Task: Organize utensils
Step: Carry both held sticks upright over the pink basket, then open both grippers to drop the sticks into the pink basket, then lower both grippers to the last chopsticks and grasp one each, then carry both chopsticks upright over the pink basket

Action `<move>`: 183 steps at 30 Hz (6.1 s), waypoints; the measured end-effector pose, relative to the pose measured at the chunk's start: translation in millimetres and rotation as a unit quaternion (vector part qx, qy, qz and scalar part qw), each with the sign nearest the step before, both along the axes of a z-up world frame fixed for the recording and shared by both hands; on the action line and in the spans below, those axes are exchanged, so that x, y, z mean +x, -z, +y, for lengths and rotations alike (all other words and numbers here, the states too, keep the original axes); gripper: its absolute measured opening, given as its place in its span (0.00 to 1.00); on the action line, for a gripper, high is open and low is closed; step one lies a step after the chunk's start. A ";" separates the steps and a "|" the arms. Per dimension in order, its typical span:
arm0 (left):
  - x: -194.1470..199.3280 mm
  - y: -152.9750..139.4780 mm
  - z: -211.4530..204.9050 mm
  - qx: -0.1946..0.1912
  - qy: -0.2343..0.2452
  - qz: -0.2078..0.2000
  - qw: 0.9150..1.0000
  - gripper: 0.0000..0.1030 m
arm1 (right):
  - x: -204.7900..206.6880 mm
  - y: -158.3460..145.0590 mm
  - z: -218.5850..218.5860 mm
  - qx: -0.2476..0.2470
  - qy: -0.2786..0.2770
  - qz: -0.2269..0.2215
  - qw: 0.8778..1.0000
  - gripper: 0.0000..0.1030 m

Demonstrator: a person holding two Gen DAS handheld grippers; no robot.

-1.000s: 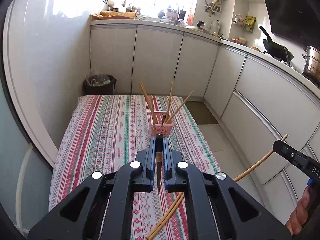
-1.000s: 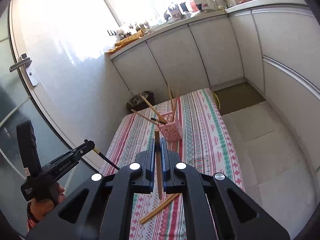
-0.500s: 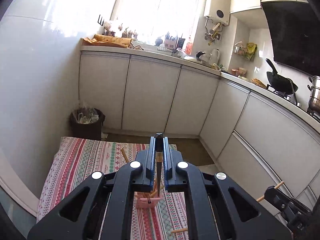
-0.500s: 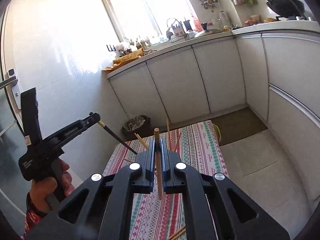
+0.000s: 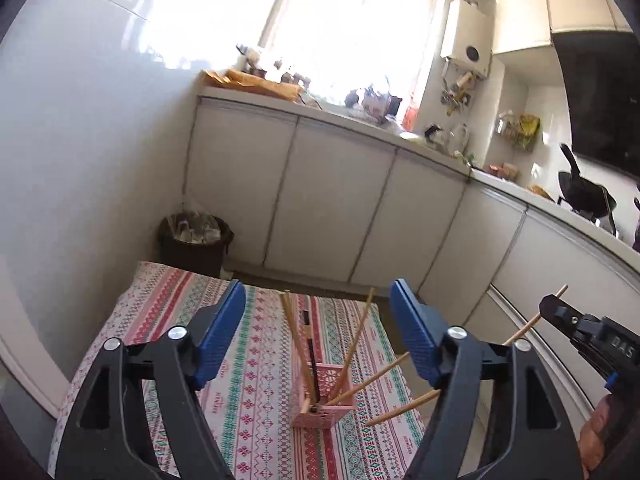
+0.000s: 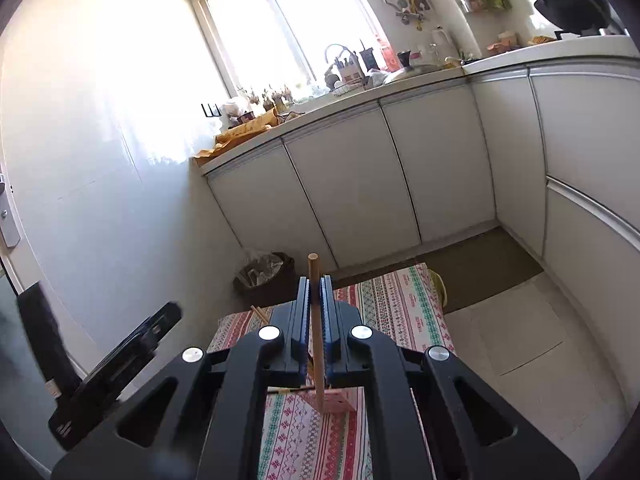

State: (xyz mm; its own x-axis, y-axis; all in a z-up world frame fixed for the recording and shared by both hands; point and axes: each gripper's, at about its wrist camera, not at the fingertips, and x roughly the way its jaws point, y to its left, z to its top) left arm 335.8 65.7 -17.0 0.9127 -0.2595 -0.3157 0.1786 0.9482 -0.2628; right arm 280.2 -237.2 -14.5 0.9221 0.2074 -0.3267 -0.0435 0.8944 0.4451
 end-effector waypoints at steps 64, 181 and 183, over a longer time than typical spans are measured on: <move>-14.2 214.9 -131.0 0.301 0.172 0.414 0.842 0.93 | -135.2 177.6 -58.4 0.065 0.085 0.285 0.953 0.93; -2.4 -71.1 -119.1 0.152 0.027 0.029 0.988 0.04 | -138.6 112.1 -66.8 0.051 0.052 0.095 0.993 0.06; 13.6 -70.6 -124.2 0.166 0.012 0.024 0.986 0.04 | -137.2 113.8 -68.3 0.051 0.050 0.096 0.993 0.06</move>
State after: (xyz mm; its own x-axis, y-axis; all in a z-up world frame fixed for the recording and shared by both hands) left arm 349.4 -58.5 53.7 0.8892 -0.1562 -0.4300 0.1977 0.9788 0.0533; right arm 143.0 -305.5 -128.4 0.8624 0.1599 -0.4803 0.1370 0.8398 0.5254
